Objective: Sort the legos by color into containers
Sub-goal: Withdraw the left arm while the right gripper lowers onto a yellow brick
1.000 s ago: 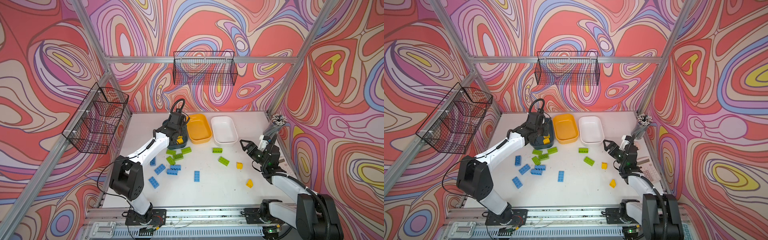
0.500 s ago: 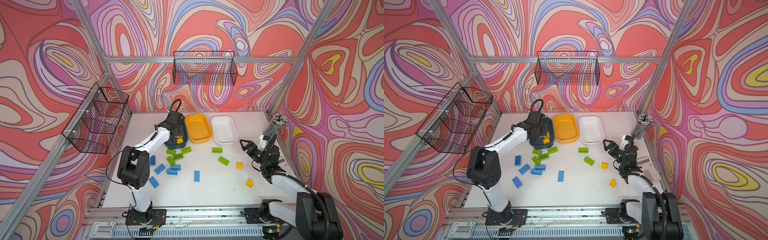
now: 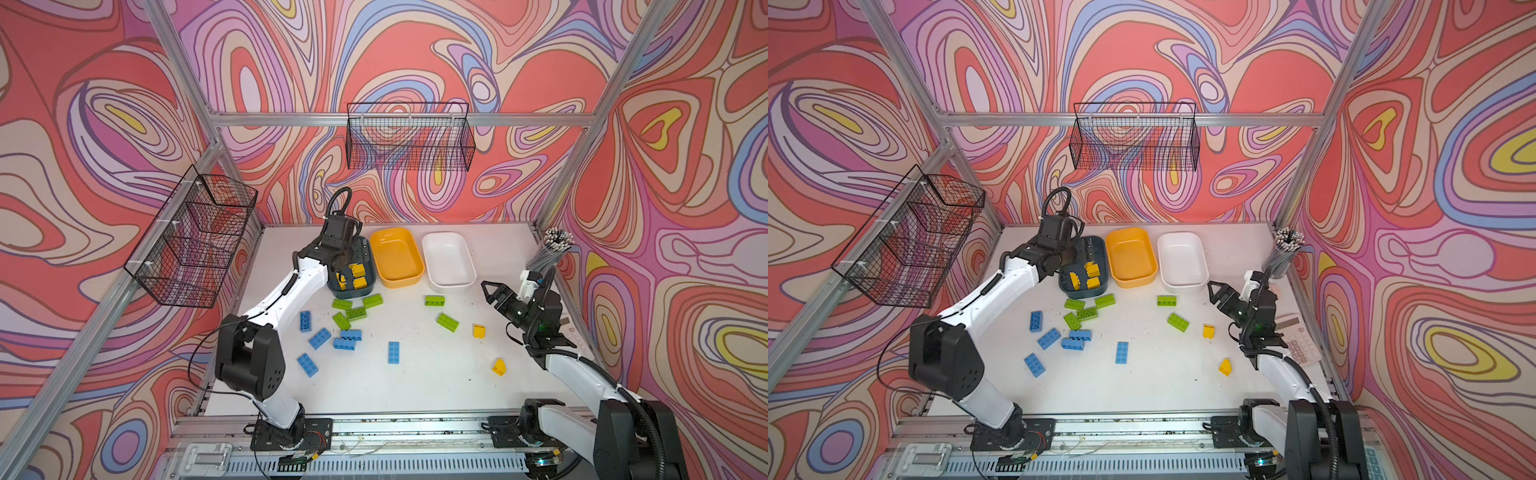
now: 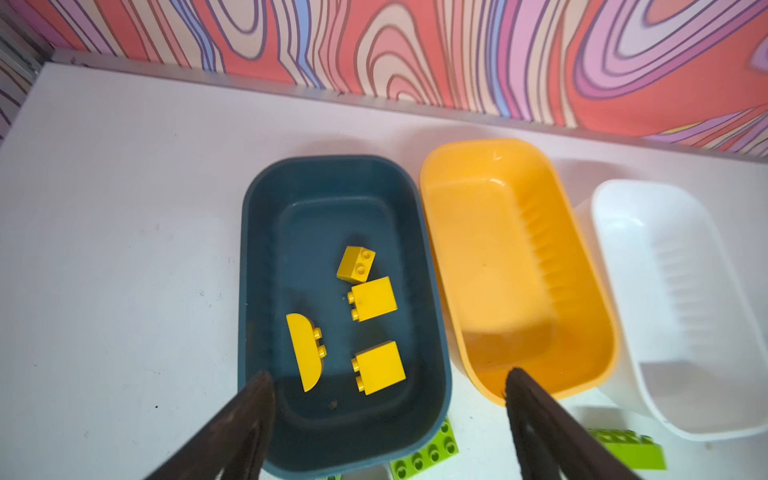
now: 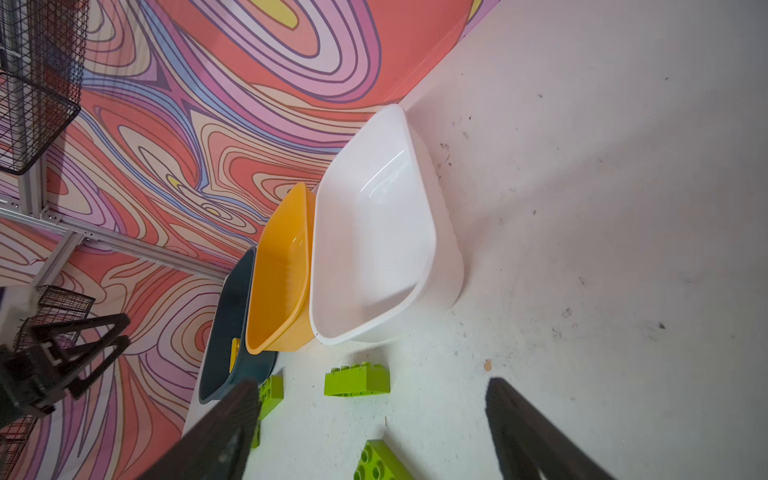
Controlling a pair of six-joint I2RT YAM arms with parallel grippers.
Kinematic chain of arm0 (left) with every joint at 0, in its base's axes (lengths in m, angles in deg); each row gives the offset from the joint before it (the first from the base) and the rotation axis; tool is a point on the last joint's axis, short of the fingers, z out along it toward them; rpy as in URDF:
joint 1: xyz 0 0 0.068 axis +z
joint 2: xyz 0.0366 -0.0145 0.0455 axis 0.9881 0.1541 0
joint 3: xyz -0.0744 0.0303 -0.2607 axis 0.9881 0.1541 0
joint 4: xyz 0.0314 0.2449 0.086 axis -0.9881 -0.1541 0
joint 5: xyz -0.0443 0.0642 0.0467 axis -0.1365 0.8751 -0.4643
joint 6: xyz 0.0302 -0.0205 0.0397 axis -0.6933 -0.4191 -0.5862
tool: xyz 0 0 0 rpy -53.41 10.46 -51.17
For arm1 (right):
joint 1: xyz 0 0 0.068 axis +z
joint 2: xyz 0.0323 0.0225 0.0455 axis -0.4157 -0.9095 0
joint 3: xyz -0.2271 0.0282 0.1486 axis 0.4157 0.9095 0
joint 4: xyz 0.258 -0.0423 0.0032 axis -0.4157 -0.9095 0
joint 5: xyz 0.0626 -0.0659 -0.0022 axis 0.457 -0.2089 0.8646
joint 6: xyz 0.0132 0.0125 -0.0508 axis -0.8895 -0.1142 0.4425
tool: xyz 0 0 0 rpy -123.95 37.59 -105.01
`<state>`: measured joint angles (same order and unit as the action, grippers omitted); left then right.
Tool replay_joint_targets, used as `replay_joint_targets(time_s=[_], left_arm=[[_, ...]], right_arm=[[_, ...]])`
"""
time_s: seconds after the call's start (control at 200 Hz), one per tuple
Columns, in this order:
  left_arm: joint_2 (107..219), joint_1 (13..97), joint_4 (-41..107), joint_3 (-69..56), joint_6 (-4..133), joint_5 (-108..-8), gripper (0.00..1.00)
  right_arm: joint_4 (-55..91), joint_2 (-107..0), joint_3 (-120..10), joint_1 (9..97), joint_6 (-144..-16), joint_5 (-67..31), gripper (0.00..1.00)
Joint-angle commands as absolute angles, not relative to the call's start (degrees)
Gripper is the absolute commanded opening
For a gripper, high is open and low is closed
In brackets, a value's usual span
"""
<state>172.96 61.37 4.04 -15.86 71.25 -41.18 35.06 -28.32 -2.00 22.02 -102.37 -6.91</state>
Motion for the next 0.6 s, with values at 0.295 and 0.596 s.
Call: replay_joint_targets(time_s=[0.295, 0.596], left_arm=[[147.6, 61.7, 1.9, -4.9, 72.9, -44.5, 0.90], [130.4, 61.7, 1.4, 13.7, 77.2, -51.6, 0.91]], right_arm=[[13.1, -22.4, -5.5, 24.1, -95.1, -17.2, 0.83], [4.8, -26.2, -6.6, 37.0, -93.3, -33.1, 0.80]])
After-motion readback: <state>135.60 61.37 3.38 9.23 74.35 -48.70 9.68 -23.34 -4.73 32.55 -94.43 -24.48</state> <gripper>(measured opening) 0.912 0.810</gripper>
